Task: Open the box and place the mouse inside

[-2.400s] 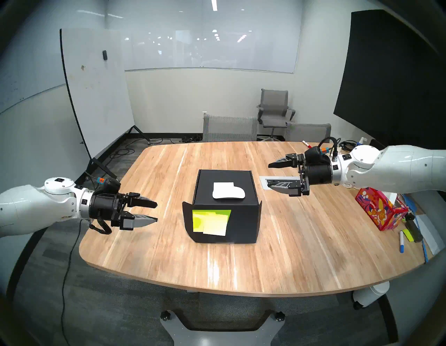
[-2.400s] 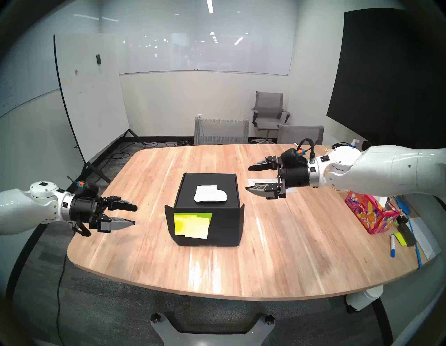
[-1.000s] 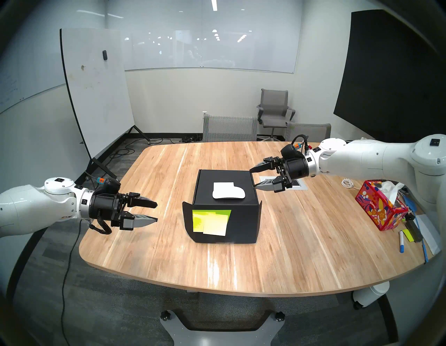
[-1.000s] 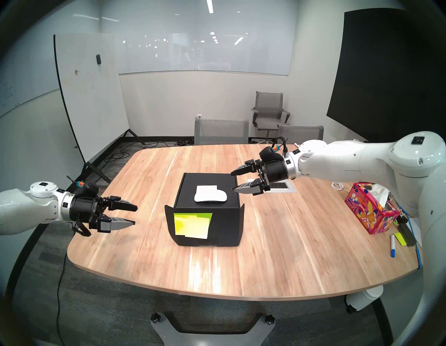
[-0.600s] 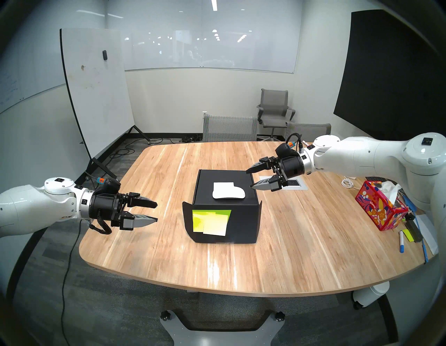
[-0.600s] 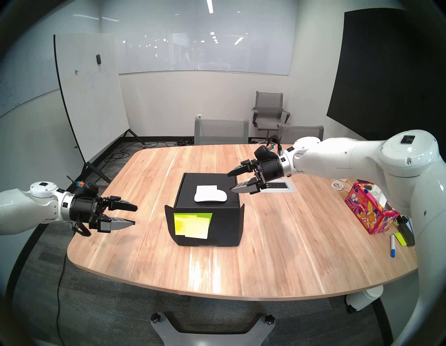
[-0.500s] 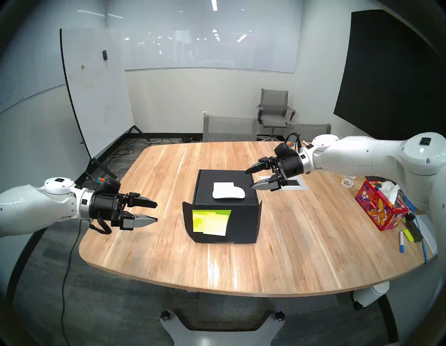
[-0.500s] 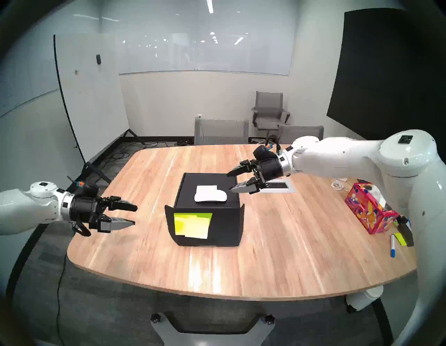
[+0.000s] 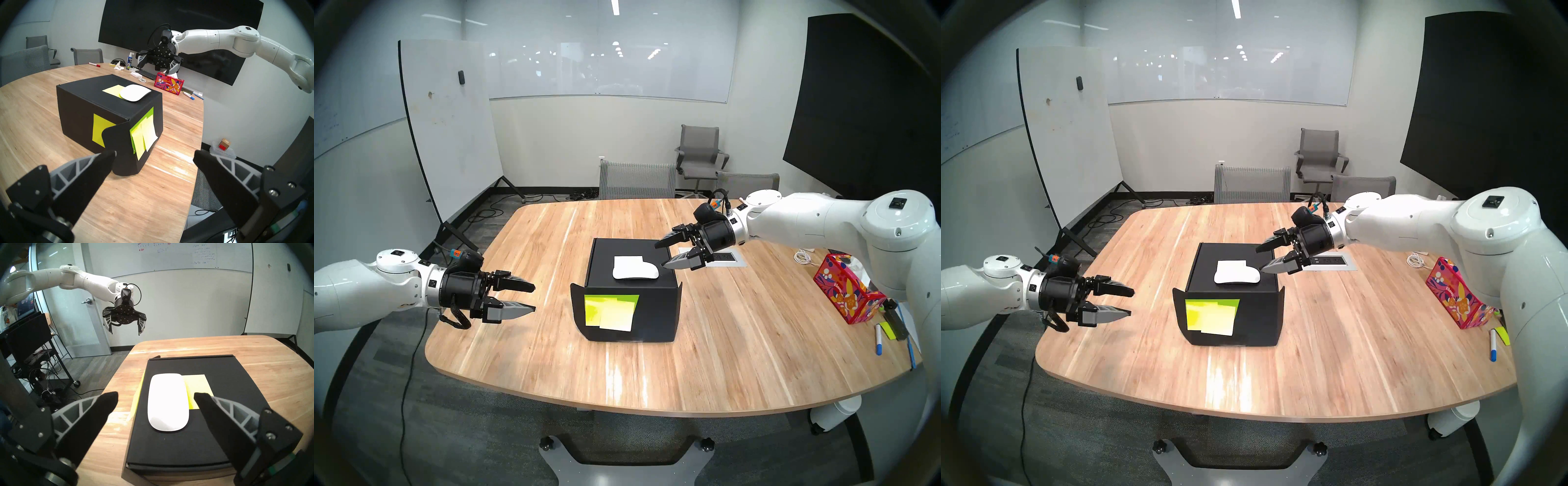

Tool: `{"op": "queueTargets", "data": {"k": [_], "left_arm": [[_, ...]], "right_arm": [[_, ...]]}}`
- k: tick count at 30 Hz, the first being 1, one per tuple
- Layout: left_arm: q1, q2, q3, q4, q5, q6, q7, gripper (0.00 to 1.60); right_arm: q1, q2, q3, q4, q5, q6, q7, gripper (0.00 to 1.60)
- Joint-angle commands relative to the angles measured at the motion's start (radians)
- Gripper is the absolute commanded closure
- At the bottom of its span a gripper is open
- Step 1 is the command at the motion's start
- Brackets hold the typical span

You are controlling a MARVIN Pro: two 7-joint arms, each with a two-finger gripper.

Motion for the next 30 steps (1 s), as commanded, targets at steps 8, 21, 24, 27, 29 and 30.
{"op": "queueTargets", "data": {"k": [8, 21, 24, 27, 29, 30], "left_arm": [[-0.012, -0.001, -0.011, 0.0, -0.003, 0.001, 0.001, 0.0], [-0.012, -0.001, -0.011, 0.0, -0.003, 0.001, 0.001, 0.0], [-0.012, -0.001, -0.011, 0.0, -0.003, 0.002, 0.001, 0.0], [-0.012, -0.001, -0.011, 0.0, -0.003, 0.002, 0.001, 0.0], [-0.012, -0.001, -0.011, 0.0, -0.003, 0.002, 0.001, 0.0], [-0.012, -0.001, -0.011, 0.0, -0.003, 0.002, 0.001, 0.0]], "right_arm": [[-0.037, -0.062, 0.031, 0.114, 0.009, -0.014, 0.015, 0.0], [-0.082, -0.118, 0.053, 0.223, 0.015, -0.021, 0.028, 0.0], [-0.094, -0.13, 0.06, 0.246, 0.018, -0.018, 0.034, 0.0], [-0.103, -0.139, 0.068, 0.263, 0.022, -0.02, 0.044, 0.0], [-0.107, -0.143, 0.073, 0.272, 0.022, -0.02, 0.05, 0.0], [-0.109, -0.145, 0.074, 0.275, 0.022, -0.021, 0.053, 0.0]]}}
